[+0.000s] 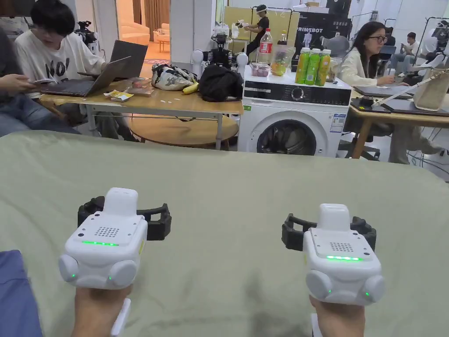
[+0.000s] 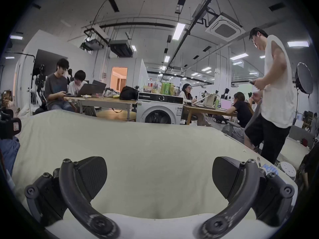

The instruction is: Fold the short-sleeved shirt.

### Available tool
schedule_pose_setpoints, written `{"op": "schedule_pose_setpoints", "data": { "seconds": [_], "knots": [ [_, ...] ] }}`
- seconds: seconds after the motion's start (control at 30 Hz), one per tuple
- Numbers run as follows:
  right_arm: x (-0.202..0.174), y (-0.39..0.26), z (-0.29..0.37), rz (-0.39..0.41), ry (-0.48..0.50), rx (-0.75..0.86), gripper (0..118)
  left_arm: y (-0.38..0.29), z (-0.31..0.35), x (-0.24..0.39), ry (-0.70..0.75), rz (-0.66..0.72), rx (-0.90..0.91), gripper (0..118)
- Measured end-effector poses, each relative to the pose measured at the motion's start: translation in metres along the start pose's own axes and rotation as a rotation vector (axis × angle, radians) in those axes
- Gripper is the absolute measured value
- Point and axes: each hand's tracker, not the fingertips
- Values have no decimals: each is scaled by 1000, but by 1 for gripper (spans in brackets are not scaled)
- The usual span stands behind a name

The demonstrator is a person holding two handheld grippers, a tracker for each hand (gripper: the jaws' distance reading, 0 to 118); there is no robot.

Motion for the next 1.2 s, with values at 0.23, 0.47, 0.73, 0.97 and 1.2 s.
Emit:
{"op": "schedule_pose_setpoints", "data": {
  "seconds": [0.23, 0.47, 0.73, 0.97, 1.2],
  "knots": [
    [-1, -4, 5, 31, 18, 29, 118, -3, -1, -4, 3, 14, -28, 118],
    [6, -5, 3, -36, 9, 18, 118, -5, 2, -6, -2, 27, -37, 118],
    [9, -1, 3, -70, 22, 14, 118, 1, 3, -5, 12, 29, -14, 118],
    [8, -3, 2, -46, 28, 8, 118, 0, 2, -4, -10, 26, -25, 118],
    [7, -6, 5, -46, 23, 12, 118, -3, 4, -4, -21, 62, -23, 118]
  ]
}}
